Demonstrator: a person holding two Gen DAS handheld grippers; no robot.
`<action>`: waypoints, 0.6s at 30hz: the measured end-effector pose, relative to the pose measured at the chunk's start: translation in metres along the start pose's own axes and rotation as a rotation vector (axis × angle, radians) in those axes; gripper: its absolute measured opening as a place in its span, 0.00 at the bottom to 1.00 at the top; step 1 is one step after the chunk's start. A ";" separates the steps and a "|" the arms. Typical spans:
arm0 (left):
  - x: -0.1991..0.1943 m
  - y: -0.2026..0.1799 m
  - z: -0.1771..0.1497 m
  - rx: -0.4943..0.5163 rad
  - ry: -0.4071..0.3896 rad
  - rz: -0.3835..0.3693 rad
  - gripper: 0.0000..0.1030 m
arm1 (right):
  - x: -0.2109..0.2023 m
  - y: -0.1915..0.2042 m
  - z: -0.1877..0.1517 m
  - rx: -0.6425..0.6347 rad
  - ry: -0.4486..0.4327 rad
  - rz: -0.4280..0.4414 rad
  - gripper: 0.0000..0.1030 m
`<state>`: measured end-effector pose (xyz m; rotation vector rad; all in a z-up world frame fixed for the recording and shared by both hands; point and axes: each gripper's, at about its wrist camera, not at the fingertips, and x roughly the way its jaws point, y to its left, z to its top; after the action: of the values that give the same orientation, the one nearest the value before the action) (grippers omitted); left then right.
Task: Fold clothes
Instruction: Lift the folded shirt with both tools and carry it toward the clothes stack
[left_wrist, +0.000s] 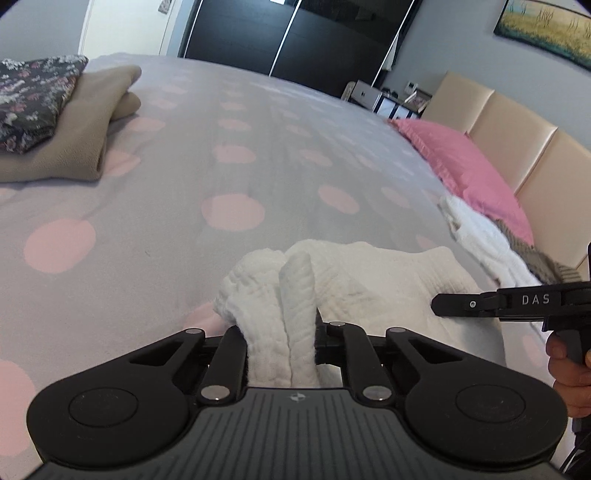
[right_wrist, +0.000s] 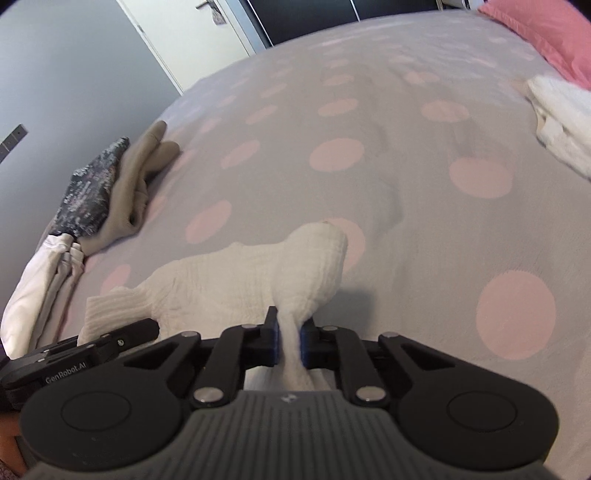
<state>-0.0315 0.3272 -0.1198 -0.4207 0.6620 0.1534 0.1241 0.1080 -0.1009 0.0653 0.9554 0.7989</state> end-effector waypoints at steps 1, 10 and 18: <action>-0.008 -0.001 0.001 0.003 -0.017 0.000 0.09 | -0.007 0.003 0.000 -0.009 -0.016 0.008 0.11; -0.092 -0.010 0.013 0.027 -0.194 0.003 0.09 | -0.083 0.050 0.001 -0.124 -0.189 0.112 0.11; -0.170 -0.008 0.025 0.078 -0.318 0.067 0.09 | -0.123 0.112 0.001 -0.239 -0.297 0.198 0.11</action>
<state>-0.1482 0.3295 0.0066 -0.2904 0.3681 0.2508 0.0200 0.1108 0.0292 0.0690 0.5740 1.0491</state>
